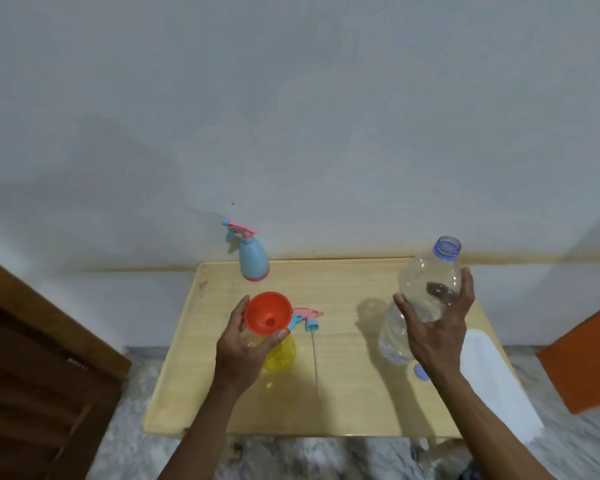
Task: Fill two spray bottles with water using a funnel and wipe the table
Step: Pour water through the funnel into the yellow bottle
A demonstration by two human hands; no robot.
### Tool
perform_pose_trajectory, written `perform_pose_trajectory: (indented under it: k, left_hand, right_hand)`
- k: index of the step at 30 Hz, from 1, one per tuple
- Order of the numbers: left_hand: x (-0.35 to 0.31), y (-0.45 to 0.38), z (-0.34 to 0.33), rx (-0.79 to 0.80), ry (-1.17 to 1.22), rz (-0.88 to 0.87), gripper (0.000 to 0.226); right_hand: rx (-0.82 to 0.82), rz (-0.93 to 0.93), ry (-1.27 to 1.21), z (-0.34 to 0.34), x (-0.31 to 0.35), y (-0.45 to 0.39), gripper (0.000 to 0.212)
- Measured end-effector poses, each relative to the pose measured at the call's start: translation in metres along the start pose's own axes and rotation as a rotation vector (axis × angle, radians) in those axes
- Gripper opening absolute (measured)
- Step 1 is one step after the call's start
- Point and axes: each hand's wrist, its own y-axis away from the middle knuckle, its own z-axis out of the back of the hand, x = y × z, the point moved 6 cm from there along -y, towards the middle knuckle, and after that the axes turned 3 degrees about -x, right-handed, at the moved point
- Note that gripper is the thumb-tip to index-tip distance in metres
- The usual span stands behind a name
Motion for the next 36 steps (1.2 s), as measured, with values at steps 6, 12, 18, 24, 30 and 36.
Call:
perform_pose_trajectory:
  k: [6,12,18,24,30,36]
  left_hand:
    - [-0.002,-0.001,-0.004,0.031,0.051,0.012,0.088]
    - [-0.003,-0.002,-0.005,0.036,0.101,0.043,0.090]
    - [-0.007,0.000,-0.002,0.050,0.126,0.050,0.088]
    - [-0.010,-0.001,0.000,0.073,0.131,0.052,0.095]
    - [-0.010,-0.002,0.002,0.086,0.095,0.051,0.100]
    - [-0.011,-0.003,0.003,0.104,0.078,0.045,0.101]
  right_hand:
    - [-0.019,0.134,-0.279,0.000,0.063,-0.014,0.104]
    - [0.228,0.250,-0.223,-0.032,0.115,-0.026,0.105]
    - [0.759,0.417,0.025,-0.073,0.122,-0.023,0.105]
    - [1.108,0.487,0.346,-0.090,0.097,-0.014,0.102]
    - [1.252,0.499,0.561,-0.098,0.078,-0.010,0.102]
    - [1.322,0.561,0.728,-0.103,0.069,-0.008,0.104]
